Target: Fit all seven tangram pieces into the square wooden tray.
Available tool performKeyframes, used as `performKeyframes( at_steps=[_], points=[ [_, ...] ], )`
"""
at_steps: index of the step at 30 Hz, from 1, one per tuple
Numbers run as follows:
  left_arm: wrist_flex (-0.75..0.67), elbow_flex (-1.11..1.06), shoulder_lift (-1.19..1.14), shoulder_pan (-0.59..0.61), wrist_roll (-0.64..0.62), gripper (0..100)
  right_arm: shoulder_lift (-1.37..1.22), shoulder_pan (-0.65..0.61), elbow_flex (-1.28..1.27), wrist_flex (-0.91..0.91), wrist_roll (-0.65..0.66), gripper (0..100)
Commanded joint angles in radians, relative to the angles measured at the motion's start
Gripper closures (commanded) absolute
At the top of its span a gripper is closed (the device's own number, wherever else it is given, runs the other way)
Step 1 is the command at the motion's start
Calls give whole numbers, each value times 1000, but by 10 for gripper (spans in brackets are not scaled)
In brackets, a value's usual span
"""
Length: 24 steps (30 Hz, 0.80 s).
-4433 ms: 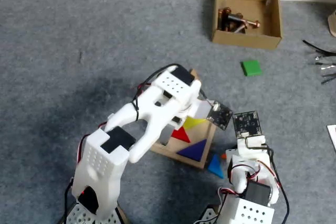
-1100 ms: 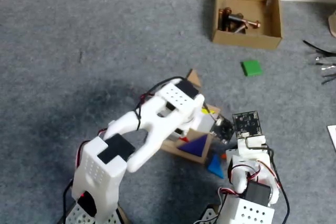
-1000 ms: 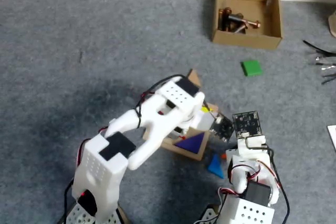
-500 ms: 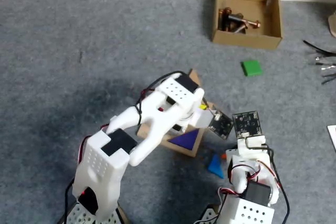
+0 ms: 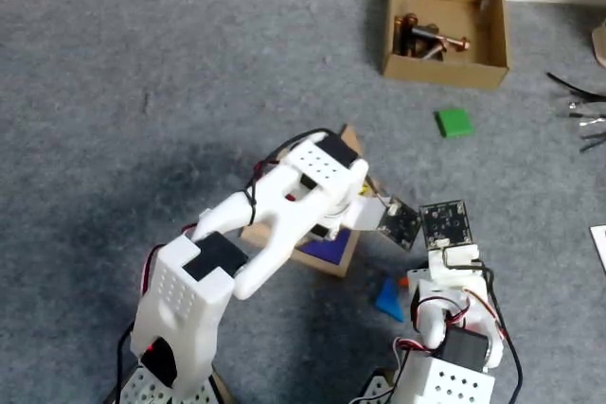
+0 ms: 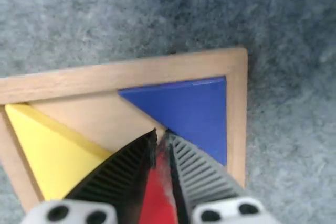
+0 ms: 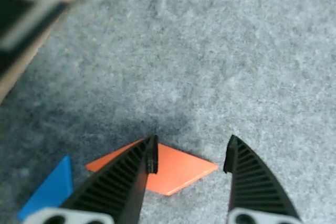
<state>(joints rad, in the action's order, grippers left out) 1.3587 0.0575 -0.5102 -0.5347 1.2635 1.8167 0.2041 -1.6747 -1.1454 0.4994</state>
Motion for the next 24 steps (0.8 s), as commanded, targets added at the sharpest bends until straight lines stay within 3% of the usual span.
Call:
performKeyframes(
  at_steps=[1,16,24],
  points=[
    [3,31,8,21,-21,995,12,-19,-104,24,9,796],
    [95,214,136,30,-117,995,12,-19,-104,24,9,796],
    [89,245,194,110,-118,995,12,-19,-104,24,9,796]
  ],
)
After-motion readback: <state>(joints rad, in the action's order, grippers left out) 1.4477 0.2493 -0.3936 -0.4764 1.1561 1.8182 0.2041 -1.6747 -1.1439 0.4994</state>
